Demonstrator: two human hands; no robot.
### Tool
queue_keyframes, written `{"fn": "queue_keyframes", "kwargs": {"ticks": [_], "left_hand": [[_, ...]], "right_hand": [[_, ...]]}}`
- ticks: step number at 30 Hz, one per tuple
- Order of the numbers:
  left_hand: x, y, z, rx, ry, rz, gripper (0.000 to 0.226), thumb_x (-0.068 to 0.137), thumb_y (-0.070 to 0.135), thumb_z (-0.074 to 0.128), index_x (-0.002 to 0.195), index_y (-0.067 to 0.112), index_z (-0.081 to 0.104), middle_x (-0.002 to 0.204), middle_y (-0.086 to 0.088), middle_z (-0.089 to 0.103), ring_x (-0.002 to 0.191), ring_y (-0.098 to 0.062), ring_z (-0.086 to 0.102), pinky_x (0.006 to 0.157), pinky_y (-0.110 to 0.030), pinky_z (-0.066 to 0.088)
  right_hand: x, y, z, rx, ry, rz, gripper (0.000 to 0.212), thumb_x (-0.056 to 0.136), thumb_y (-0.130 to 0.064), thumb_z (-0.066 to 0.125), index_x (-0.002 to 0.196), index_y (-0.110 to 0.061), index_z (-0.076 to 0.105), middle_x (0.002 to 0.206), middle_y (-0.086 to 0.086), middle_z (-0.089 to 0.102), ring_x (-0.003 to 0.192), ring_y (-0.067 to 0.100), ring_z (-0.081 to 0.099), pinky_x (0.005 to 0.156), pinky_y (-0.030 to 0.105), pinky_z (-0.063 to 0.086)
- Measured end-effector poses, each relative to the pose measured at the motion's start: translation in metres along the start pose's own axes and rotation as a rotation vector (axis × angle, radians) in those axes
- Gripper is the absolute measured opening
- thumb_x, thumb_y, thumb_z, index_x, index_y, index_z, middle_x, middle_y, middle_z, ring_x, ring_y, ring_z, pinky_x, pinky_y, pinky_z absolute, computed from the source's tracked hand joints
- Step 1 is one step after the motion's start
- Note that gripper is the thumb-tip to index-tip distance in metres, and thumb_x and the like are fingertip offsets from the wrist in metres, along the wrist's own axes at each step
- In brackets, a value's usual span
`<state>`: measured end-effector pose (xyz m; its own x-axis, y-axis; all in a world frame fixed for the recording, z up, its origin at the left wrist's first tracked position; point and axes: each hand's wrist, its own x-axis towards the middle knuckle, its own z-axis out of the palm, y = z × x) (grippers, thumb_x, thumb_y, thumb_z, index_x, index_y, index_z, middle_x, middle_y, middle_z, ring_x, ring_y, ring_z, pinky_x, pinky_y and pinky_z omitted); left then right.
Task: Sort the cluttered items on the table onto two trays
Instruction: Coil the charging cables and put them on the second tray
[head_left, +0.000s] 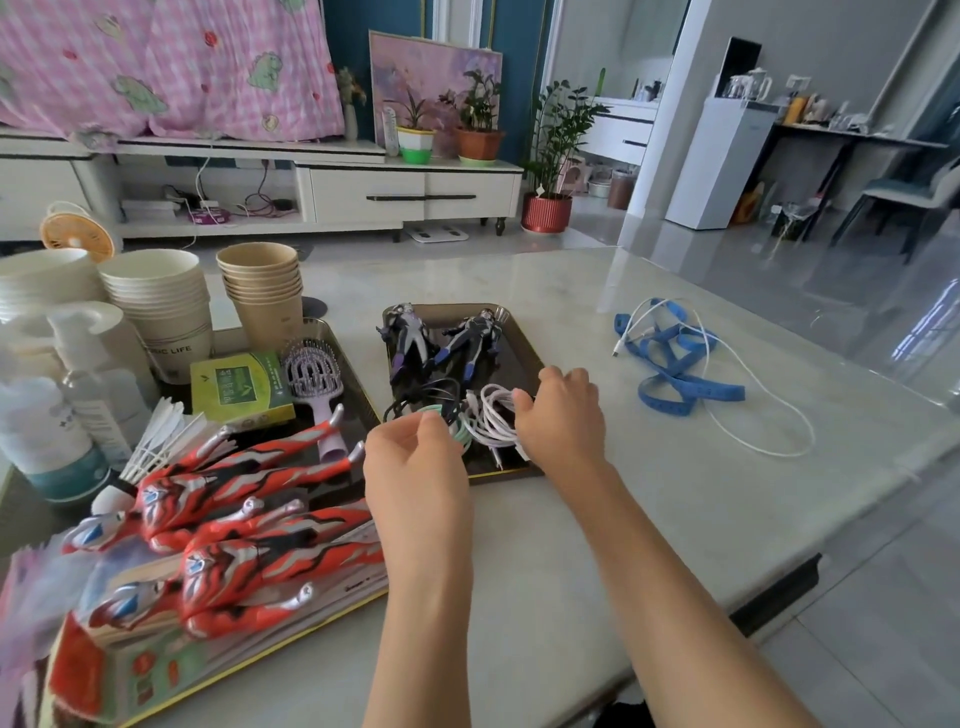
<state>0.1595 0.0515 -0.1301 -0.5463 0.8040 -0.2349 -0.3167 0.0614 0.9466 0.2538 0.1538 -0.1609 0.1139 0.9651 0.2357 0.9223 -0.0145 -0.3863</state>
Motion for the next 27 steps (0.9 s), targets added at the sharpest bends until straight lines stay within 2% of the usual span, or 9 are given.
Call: {"fn": "queue_keyframes", "kwargs": {"ticks": [3,6,9,12,14,18,20,24,27], "left_hand": [[0.0,-0.002,0.002,0.024,0.001,0.027,0.012,0.093,0.016,0.046,0.087,0.023,0.053,0.094,0.002,0.06,0.099,-0.024,0.061,0.094,-0.041,0.048],[-0.001,-0.003,0.006,0.058,-0.018,0.053,0.011,0.094,0.019,0.047,0.097,0.017,0.057,0.1,-0.002,0.063,0.1,-0.023,0.061,0.094,-0.043,0.048],[-0.003,-0.005,0.011,0.115,-0.051,0.084,0.01,0.093,0.019,0.048,0.093,0.019,0.058,0.098,-0.001,0.064,0.098,-0.022,0.062,0.092,-0.043,0.049],[-0.008,-0.007,0.017,0.176,-0.12,0.118,0.014,0.093,0.021,0.047,0.094,0.018,0.06,0.094,0.001,0.065,0.095,-0.02,0.062,0.088,-0.039,0.05],[-0.012,-0.008,0.023,0.219,-0.157,0.159,0.017,0.093,0.021,0.047,0.099,0.014,0.062,0.093,0.002,0.065,0.092,-0.017,0.062,0.081,-0.033,0.05],[-0.028,-0.012,0.047,0.363,-0.234,0.298,0.014,0.093,0.017,0.047,0.084,0.018,0.057,0.077,0.008,0.059,0.073,-0.009,0.053,0.057,-0.008,0.037],[-0.038,-0.016,0.061,0.412,-0.289,0.332,0.013,0.092,0.016,0.046,0.083,0.018,0.055,0.077,0.007,0.059,0.069,-0.008,0.05,0.056,-0.009,0.036],[-0.052,-0.025,0.096,0.506,-0.4,0.334,0.012,0.092,0.015,0.046,0.094,0.015,0.057,0.103,-0.004,0.063,0.089,-0.016,0.052,0.06,-0.015,0.028],[-0.053,-0.031,0.116,0.555,-0.432,0.29,0.019,0.093,0.015,0.044,0.102,0.011,0.06,0.107,-0.005,0.064,0.094,-0.021,0.055,0.062,-0.018,0.03]], "right_hand": [[-0.002,-0.003,0.001,0.076,0.105,-0.163,0.037,0.098,-0.03,0.04,0.128,-0.009,0.049,0.127,0.013,0.049,0.119,0.03,0.043,0.094,0.036,0.033],[-0.012,-0.01,0.018,0.116,-0.068,-0.301,0.041,0.099,-0.033,0.034,0.126,-0.007,0.051,0.13,0.014,0.05,0.126,0.031,0.039,0.097,0.037,0.033],[-0.016,-0.003,0.03,-0.09,-0.17,-0.344,0.051,0.102,-0.035,0.019,0.145,-0.01,0.03,0.151,0.013,0.03,0.142,0.029,0.019,0.113,0.041,0.018],[-0.006,0.009,0.03,-0.186,-0.266,-0.364,0.054,0.101,-0.032,0.028,0.149,-0.012,0.015,0.157,0.008,0.015,0.145,0.027,0.006,0.117,0.043,0.007],[0.0,0.011,0.029,-0.077,-0.307,-0.404,0.057,0.099,-0.026,0.037,0.149,-0.007,0.018,0.156,0.013,0.016,0.145,0.031,0.008,0.117,0.042,0.008],[0.018,0.025,-0.004,0.383,0.05,-0.206,0.039,0.096,-0.02,0.046,0.13,-0.001,0.049,0.131,0.018,0.053,0.124,0.031,0.045,0.104,0.035,0.031],[0.029,0.045,-0.019,0.35,0.163,-0.1,0.034,0.092,-0.015,0.05,0.124,-0.003,0.054,0.124,0.017,0.058,0.118,0.031,0.05,0.101,0.038,0.035],[0.037,0.098,-0.035,0.204,0.297,0.217,0.036,0.083,-0.005,0.053,0.12,-0.002,0.051,0.121,0.021,0.055,0.116,0.036,0.049,0.095,0.04,0.035],[0.034,0.135,-0.044,-0.055,0.219,0.405,0.041,0.084,-0.009,0.054,0.122,0.0,0.041,0.128,0.021,0.048,0.122,0.036,0.042,0.096,0.042,0.033]]}}
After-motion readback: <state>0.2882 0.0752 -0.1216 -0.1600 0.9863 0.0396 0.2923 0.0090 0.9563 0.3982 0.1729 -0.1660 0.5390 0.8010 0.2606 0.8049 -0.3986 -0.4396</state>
